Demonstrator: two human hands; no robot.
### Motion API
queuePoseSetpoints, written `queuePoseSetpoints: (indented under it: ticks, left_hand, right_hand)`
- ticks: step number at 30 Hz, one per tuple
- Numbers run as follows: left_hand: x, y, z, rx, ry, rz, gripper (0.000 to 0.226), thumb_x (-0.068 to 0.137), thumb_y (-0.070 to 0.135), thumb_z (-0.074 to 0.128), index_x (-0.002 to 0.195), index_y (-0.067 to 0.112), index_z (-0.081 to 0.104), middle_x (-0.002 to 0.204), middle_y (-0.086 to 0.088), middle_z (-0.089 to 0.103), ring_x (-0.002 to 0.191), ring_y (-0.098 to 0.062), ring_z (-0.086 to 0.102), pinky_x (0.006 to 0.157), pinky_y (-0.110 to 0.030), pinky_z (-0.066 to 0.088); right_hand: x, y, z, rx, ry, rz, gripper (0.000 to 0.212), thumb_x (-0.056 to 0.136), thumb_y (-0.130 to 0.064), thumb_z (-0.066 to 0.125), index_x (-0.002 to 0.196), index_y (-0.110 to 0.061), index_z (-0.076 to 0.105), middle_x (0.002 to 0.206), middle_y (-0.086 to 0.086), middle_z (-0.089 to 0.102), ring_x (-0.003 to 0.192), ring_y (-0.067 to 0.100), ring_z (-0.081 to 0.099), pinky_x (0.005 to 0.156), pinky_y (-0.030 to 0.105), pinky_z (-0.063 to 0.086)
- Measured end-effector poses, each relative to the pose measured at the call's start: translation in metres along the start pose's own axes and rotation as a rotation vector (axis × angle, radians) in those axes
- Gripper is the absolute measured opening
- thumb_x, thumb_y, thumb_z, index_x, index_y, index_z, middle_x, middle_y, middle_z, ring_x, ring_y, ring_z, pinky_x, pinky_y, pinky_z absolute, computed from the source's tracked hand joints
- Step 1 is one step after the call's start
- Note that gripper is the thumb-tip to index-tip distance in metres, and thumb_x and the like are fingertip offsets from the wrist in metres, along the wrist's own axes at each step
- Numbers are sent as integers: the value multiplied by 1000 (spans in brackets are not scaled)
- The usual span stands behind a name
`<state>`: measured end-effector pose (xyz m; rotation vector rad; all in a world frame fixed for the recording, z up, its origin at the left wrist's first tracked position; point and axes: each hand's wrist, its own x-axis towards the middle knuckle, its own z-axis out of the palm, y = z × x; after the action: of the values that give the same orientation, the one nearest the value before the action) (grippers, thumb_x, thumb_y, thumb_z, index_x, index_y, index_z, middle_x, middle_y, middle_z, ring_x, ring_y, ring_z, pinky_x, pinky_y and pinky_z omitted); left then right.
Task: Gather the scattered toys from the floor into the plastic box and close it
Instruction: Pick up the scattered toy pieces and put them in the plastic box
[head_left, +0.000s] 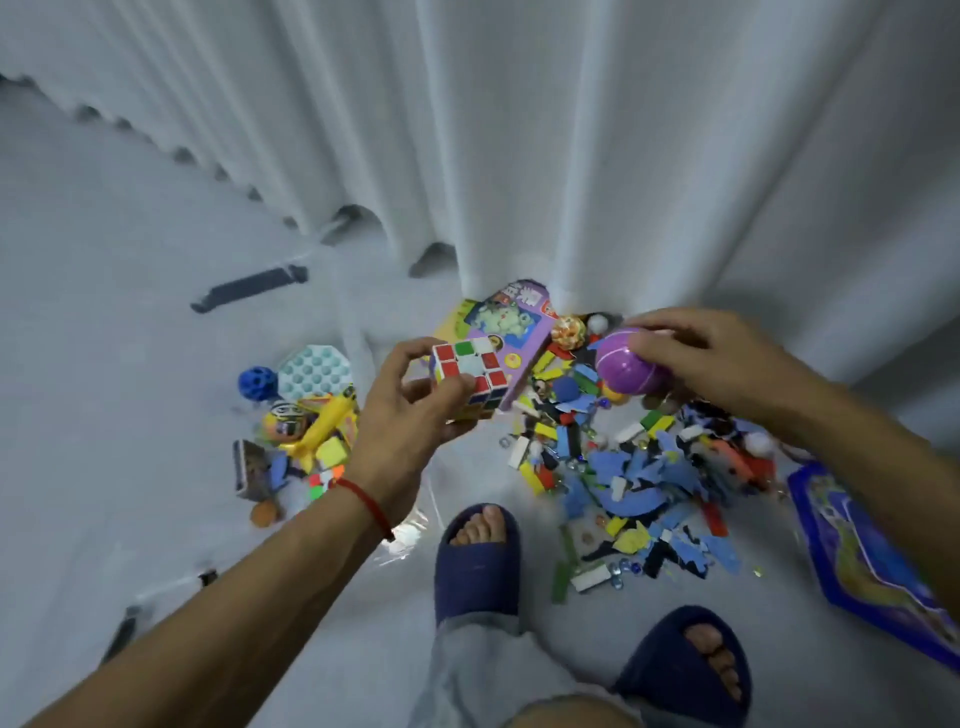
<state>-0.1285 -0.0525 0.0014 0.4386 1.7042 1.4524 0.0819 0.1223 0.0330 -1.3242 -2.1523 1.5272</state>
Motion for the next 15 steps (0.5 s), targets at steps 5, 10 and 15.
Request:
queuePoseSetpoints:
  ticks: [5, 10, 15]
  left_hand:
    - [-35, 30, -119, -68, 315, -14, 41, 80, 10, 70, 118, 20, 59, 112, -20, 69, 86, -32, 74, 79, -49, 60]
    - [-55, 40, -193, -79, 483, -124, 29, 90, 7, 60, 117, 17, 61, 97, -9, 66, 69, -21, 66, 67, -34, 51]
    - [-58, 40, -201, 40, 501, -48, 35, 85, 3, 54, 115, 17, 67, 97, 0, 65, 80, -10, 57, 65, -27, 47]
  right_hand:
    - [-15, -126, 87, 73, -355, -62, 27, 95, -22, 67, 121, -28, 66, 108, 15, 70, 89, 40, 73, 80, 46, 62]
    - [-17, -174, 174, -18, -445, -118, 38, 97, -22, 62, 134, -26, 61, 110, 9, 69, 92, 29, 73, 81, 40, 62]
    - [-23, -167, 157, -345, -343, -190, 21, 95, -25, 62, 113, -26, 73, 100, -5, 72, 89, 13, 71, 77, 34, 63]
